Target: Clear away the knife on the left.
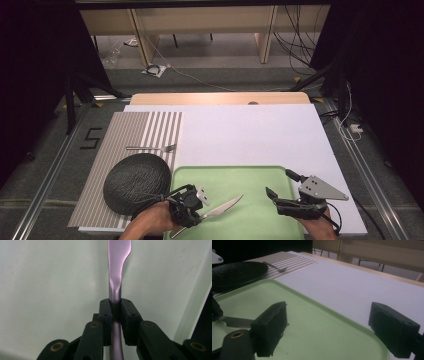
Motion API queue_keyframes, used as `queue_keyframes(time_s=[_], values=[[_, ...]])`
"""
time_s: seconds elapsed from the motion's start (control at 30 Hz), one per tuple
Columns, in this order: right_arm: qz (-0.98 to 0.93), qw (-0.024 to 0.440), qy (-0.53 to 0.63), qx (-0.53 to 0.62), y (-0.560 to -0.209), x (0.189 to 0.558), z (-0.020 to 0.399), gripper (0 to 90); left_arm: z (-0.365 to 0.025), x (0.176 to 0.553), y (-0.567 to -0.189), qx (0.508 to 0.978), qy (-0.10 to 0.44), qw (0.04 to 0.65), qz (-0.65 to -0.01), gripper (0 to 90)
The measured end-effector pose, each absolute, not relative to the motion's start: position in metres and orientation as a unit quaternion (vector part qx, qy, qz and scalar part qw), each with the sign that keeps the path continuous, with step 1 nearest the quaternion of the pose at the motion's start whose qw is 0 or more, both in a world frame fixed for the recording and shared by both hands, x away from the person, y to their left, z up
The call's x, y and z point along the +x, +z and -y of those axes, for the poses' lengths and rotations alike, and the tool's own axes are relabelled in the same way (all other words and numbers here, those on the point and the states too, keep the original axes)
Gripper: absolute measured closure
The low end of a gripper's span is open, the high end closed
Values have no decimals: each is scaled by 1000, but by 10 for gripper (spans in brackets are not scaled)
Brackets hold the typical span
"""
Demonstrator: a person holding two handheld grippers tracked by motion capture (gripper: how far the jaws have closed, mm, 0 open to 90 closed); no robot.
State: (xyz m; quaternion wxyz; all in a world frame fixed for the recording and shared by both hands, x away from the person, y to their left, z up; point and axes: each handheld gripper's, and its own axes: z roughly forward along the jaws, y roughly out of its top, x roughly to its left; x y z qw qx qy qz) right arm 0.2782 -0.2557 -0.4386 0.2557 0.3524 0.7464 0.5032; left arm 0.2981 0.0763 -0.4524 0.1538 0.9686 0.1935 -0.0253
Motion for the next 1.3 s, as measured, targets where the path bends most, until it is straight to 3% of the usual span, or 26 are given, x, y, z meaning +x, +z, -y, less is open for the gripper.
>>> queue_keyframes(time_s=[0.43, 0.57, 0.67, 0.83, 1.03, 1.13, 1.3], values=[[-747, 254, 503, 352, -439, 278, 256, 163, -77, 297, -456, 969, -28, 138, -203, 780], [-749, 253, 501, 352, -439, 278, 256, 163, -77, 296, -448, 964, -25, 164, -208, 622], [-749, 253, 501, 352, -439, 278, 256, 163, -77, 296, -444, 961, -16, 179, -211, 553], [-749, 253, 501, 352, -439, 278, 256, 163, -74, 294, -445, 960, -6, 194, -204, 523], [-748, 254, 502, 351, -439, 278, 256, 163, -70, 290, -447, 961, 20, 218, -170, 584], [-748, 255, 503, 350, -439, 278, 256, 164, -68, 287, -447, 959, 29, 236, -153, 739], [-748, 255, 503, 351, -439, 278, 256, 165, -65, 283, -448, 958, 35, 251, -137, 810]])
